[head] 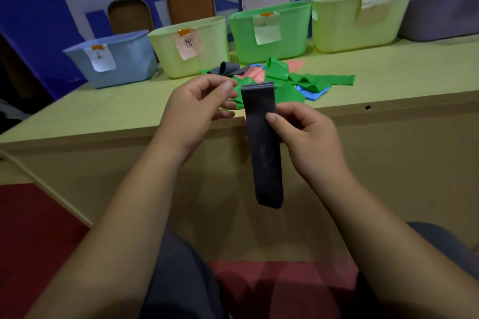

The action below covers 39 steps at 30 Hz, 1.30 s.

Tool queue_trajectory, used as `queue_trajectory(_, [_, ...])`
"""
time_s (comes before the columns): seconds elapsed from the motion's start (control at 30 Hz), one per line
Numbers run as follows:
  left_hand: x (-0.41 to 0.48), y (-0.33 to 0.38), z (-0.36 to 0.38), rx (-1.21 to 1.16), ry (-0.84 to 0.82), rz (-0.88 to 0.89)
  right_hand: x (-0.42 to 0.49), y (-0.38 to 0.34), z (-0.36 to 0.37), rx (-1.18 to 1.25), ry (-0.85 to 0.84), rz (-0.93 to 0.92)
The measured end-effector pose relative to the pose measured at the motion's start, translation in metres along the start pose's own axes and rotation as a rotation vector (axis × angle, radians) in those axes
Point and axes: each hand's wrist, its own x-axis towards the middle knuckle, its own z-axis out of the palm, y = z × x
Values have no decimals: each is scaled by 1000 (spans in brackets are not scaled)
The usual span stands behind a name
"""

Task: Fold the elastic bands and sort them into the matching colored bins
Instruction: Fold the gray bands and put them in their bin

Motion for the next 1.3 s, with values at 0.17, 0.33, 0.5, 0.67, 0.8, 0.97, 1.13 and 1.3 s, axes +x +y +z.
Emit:
queue_trajectory(0.17, [65, -3, 1, 268, 40, 48, 10, -1, 6, -13, 29, 17])
queue_trajectory(0.33, [122, -25, 14, 587, 50, 117, 16, 4, 7, -38, 40, 2])
queue_trajectory(0.5, [155, -46, 28, 785, -19, 63, 20, 7, 6, -55, 31, -10])
queue_trajectory(0.67, [170, -55, 32, 1028, -99, 51, 20, 10, 4, -67, 8, -20])
queue_trajectory(0.8, [172, -62, 25, 860, -22, 48, 18, 12, -1, -88, 9, -25])
queue_trajectory(0.97, [172, -57, 11, 651, 212, 49, 15, 13, -5, -108, -4, -30])
queue_trajectory(1.13, [164, -56, 7, 680, 52, 9, 11, 12, -3, -104, 6, -19])
queue_trajectory(1.3, [164, -62, 21, 726, -10, 16, 10, 12, -3, -107, 5, -5])
